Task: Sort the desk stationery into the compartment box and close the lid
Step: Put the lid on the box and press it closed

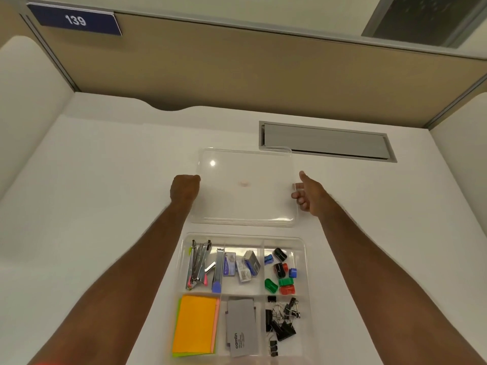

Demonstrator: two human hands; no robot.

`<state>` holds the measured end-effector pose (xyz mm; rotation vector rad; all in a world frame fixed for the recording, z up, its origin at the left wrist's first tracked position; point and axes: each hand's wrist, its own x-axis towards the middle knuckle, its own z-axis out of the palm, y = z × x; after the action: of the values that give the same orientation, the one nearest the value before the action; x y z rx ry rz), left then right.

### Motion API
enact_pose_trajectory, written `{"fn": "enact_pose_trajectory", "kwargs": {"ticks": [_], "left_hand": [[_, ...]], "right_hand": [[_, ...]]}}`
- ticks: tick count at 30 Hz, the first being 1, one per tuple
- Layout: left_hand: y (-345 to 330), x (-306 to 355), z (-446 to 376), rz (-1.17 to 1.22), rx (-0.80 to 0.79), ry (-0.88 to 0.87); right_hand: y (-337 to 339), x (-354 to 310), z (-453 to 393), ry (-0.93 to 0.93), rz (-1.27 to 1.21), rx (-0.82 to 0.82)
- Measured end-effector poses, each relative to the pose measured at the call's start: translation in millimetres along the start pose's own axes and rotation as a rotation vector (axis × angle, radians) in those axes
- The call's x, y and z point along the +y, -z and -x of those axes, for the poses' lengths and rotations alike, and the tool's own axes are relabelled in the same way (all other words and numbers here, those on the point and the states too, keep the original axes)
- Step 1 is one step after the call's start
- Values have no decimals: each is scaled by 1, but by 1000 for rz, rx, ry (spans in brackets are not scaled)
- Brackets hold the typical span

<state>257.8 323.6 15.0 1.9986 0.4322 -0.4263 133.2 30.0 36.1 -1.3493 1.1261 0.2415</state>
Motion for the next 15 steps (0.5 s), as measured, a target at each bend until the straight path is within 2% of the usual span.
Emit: {"fn": "enact_pose_trajectory", "kwargs": {"ticks": [3,7,11,13,15], "left_hand": [[1,-2,-2,98,115,-60],[6,16,18,434,244,-147],[12,34,45,769,249,-195],[22,36,54,948,161,-142],[33,33,62,1154,-85,-82]], "right_hand": [[6,-6,11,76,-120,-62],[6,-17,34,247,-149,-61],[4,-23,65,406,-218,-77],[5,-20,80,477,-273,-114],[7,-16,94,549,-297,-128]]}}
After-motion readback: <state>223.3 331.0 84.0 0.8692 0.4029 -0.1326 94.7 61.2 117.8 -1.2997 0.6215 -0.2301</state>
